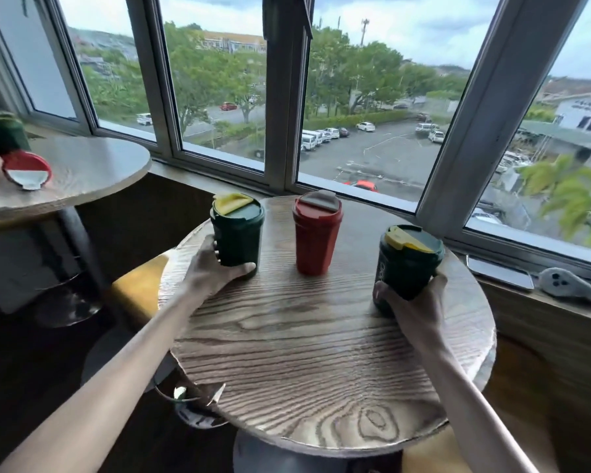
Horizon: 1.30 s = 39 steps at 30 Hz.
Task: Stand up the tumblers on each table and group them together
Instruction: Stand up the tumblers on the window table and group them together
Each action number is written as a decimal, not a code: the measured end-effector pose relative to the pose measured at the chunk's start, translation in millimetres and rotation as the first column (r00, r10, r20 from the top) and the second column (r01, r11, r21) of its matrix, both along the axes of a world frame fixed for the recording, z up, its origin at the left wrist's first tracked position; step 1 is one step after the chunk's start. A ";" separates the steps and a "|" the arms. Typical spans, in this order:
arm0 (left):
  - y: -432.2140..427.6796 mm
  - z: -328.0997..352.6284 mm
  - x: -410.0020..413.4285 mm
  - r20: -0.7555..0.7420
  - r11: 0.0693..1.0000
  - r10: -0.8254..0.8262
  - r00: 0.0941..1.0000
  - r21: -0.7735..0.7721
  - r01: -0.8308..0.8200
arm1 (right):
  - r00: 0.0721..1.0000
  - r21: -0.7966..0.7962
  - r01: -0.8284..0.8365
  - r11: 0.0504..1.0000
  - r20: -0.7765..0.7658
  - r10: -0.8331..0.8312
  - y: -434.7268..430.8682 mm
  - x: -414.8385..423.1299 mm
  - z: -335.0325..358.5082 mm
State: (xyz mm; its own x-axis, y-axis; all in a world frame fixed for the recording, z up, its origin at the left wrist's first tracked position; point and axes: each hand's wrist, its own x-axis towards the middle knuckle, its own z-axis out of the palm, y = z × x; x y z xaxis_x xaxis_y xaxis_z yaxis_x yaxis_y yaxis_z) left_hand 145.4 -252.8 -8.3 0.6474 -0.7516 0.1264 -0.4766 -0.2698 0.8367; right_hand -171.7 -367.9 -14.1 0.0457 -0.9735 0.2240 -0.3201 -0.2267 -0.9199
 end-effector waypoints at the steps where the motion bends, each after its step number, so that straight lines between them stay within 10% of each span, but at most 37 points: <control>1: -1.7 0.5 1.1 0.026 1.000 0.015 1.000 -0.008 -0.015 | 1.000 -0.002 -0.008 1.000 -0.002 0.008 0.9 1.1 0.8; 11: 3.2 11.7 -40.8 -0.069 0.965 -0.096 0.993 -0.252 0.076 | 0.981 -0.065 -0.187 0.980 0.033 0.190 30.5 47.4 19.1; 39: 14.1 -13.6 -49.3 -0.021 0.911 -0.393 0.919 -0.143 0.386 | 0.945 -0.001 -0.305 0.952 -0.125 0.302 40.9 57.1 -9.4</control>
State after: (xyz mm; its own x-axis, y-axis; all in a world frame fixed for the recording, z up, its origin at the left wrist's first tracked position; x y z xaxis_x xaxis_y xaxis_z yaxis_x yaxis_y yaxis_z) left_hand 96.1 -238.6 -21.9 0.3142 -0.9237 0.2192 -0.4795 0.0449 0.8764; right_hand -114.6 -327.0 -23.5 0.3664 -0.9046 0.2179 -0.3428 -0.3489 -0.8722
